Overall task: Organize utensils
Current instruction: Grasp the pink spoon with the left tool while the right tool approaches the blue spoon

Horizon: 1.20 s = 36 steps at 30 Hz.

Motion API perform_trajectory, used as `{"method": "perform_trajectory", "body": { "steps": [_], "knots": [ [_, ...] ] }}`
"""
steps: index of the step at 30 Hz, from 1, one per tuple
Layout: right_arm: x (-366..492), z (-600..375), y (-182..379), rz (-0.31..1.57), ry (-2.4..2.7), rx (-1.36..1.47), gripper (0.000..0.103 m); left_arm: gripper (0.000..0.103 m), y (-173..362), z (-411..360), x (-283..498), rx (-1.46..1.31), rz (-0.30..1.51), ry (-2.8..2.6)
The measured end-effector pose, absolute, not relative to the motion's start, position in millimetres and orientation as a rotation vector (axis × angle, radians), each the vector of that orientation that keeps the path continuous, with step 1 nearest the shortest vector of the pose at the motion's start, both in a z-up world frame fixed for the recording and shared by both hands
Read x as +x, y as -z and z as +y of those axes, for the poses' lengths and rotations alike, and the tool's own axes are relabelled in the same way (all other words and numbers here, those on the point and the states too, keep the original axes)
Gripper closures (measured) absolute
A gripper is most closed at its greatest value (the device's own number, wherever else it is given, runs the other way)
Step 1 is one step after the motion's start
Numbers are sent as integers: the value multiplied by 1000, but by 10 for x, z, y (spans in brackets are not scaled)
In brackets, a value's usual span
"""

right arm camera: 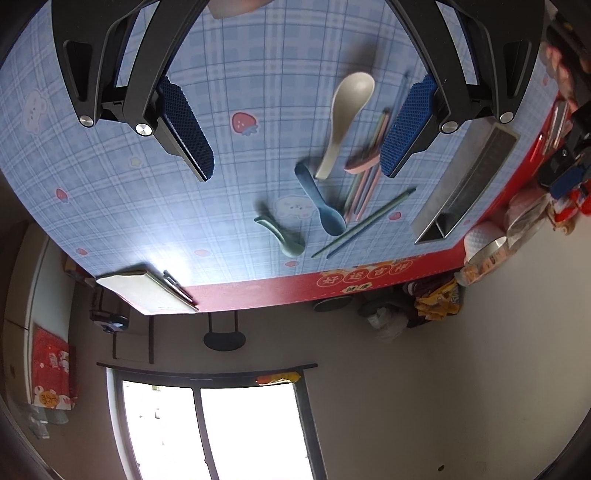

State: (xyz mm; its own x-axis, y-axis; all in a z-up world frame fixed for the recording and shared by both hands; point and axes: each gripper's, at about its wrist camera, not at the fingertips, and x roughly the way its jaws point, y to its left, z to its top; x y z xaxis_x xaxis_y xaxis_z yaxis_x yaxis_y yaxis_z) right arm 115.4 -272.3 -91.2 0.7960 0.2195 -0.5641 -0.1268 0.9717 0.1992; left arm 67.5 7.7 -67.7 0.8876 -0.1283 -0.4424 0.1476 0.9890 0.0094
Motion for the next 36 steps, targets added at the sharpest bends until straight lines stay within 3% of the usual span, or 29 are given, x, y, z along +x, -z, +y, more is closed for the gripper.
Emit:
{"method": "perform_trajectory", "body": {
  "steps": [9,11,14,17,20,23,36],
  "knots": [
    [1540,-2765,1138,652,-294,189,15,60,1026,-202,1167,28,638,302],
    [1633,-2756,1163,661,-305,183,15,63,1121,-286,1275,27,677,333],
    [1785,-2728,1166,666,-318,175,15,65,1244,-456,1418,46,724,383],
    [1948,-2710,1152,673,-334,168,29,65,1349,-626,1553,89,765,419],
    [2116,-2672,1139,676,-347,172,29,67,1439,-719,1688,113,803,427],
    [2253,-2625,1117,654,-373,177,32,77,1510,-770,1822,117,850,429],
    [2454,-2892,1425,703,-426,344,34,79,1693,-980,2095,176,923,421]
  ]
}}
